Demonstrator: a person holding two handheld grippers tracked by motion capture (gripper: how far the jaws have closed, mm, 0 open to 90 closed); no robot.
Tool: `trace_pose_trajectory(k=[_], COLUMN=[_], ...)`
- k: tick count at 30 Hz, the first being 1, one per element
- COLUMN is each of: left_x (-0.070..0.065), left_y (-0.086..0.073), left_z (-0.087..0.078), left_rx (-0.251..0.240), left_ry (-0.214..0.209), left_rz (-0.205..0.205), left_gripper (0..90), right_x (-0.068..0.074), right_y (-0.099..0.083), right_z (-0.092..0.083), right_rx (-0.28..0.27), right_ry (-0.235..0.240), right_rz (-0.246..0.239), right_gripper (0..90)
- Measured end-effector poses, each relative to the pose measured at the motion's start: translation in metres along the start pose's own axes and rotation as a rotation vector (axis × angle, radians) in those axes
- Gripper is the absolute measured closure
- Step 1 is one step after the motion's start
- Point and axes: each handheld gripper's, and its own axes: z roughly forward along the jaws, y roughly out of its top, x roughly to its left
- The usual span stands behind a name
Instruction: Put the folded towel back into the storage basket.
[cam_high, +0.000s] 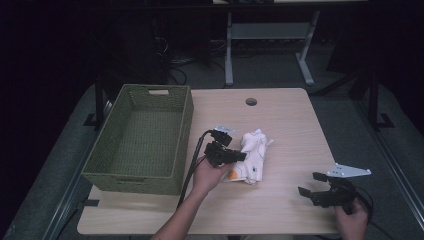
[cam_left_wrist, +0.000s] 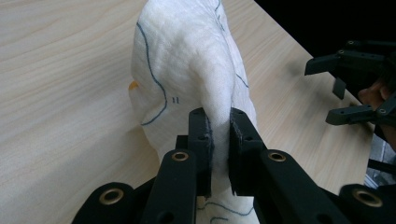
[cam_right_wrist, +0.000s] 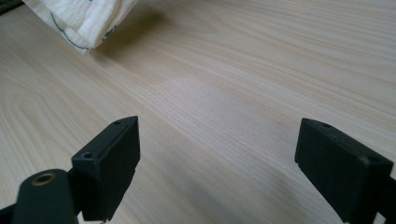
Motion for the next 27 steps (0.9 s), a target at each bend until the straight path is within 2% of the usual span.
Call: trace_pose_trajectory(k=[2, 10, 14, 16, 27], left_x=[0.002, 0.006, 0.007, 0.006, 0.006], left_y=[-0.001, -0.001, -0.001, -0.001, 0.001], left_z=[-0.003, -0.009, -0.011, -0.013, -0.032], left_rx=[-0.012, -0.042, -0.042, -0.057, -0.093], left_ry=[-0.028, -0.081, -0.094, -0.112, -0.137], left_rz=[-0.020, -0.037, -0.034, -0.033, -0.040], left_gripper=[82.3, 82.3, 82.3, 82.3, 82.2], right_x=[0.000, -0.001, -0.001, 0.000, 0.002], right_y=[0.000, 0.000, -0.001, -0.001, -0.003], right_z=[0.000, -0.001, -0.001, -0.001, -0.004], right_rx=[0.000, -0.002, 0.002, 0.004, 0.010], right_ry=[-0.002, -0.016, -0.021, -0.023, -0.033], right_rz=[0.003, 0.007, 0.011, 0.006, 0.007], right_gripper=[13.7, 13.7, 13.7, 13.7, 13.7])
